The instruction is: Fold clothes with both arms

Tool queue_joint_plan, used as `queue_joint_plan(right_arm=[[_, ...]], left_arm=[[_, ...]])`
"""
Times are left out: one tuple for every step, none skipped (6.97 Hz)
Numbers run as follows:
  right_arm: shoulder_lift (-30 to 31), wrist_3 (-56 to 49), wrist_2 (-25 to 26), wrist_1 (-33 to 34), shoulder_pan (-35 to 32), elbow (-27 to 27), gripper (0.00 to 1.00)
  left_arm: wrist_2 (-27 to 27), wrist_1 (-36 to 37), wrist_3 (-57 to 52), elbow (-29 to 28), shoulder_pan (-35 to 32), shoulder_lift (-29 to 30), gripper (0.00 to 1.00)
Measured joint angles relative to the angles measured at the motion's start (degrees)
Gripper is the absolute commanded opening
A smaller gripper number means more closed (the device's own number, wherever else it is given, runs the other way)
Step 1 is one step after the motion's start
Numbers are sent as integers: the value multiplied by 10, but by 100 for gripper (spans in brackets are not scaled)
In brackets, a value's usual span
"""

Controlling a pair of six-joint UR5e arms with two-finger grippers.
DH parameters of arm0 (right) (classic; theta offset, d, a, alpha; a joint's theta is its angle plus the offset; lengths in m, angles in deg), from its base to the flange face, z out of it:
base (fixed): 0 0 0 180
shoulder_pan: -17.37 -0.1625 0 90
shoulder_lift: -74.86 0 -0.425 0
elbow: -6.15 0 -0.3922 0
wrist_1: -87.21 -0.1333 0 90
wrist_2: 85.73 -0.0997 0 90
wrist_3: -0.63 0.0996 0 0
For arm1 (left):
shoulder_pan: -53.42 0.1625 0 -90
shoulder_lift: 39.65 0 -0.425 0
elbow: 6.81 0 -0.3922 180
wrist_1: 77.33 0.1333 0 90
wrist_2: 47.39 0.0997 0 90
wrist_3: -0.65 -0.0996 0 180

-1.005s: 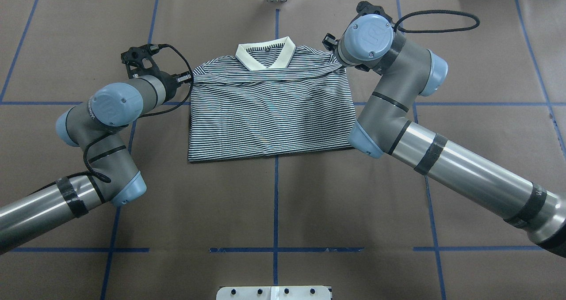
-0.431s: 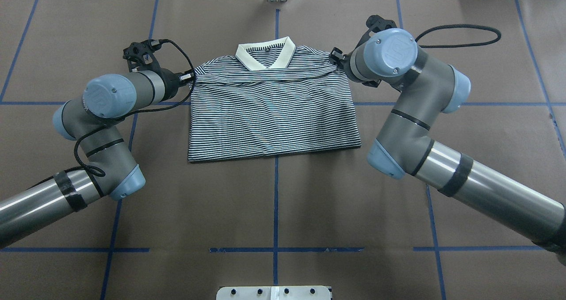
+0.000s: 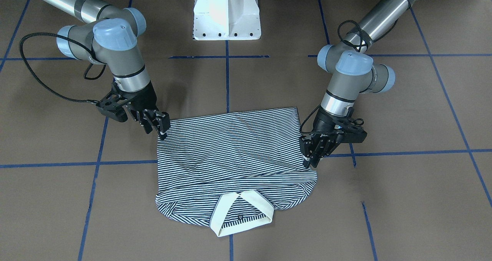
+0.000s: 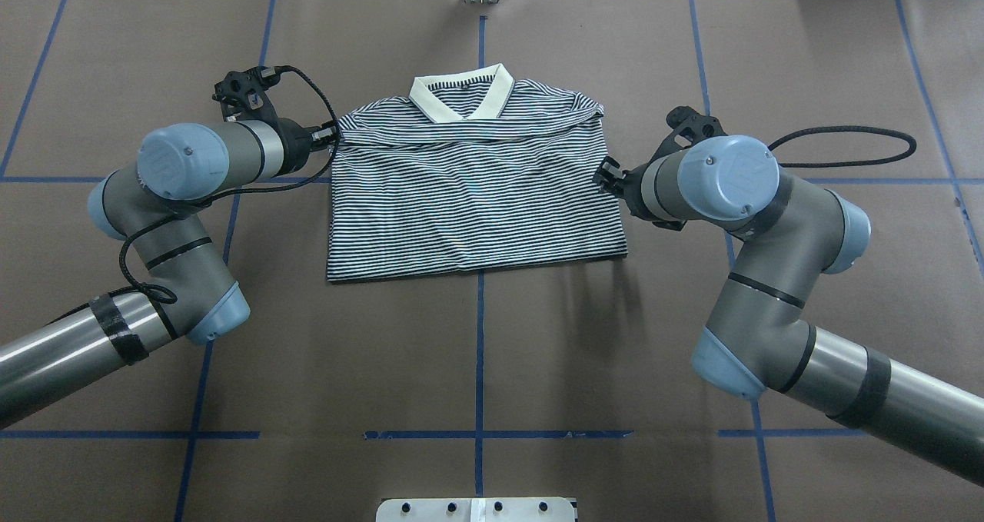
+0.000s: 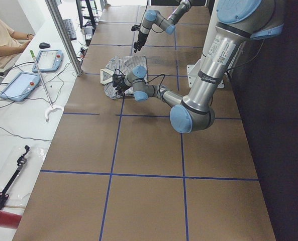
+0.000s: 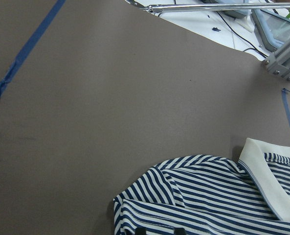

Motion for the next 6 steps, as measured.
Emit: queue_joint_plan(right_arm=[[9,19,1,0,13,-7,68],[14,26,1,0,21,-5,68],[16,28,3,1,25,2,68],[16,29,11,1,30,11,65],[15,29,21,2,36,18,52],[14,30,26,2,39,21,2]], left_arm=[[0,0,0,0,0,-2,40],[1,0,1,0,-1,-1,41],[1,0,1,0,-1,-1,41],[1,0,2,0,-1,0,41],[1,0,2,0,-1,0,42],[1,0,2,0,-1,0,42]])
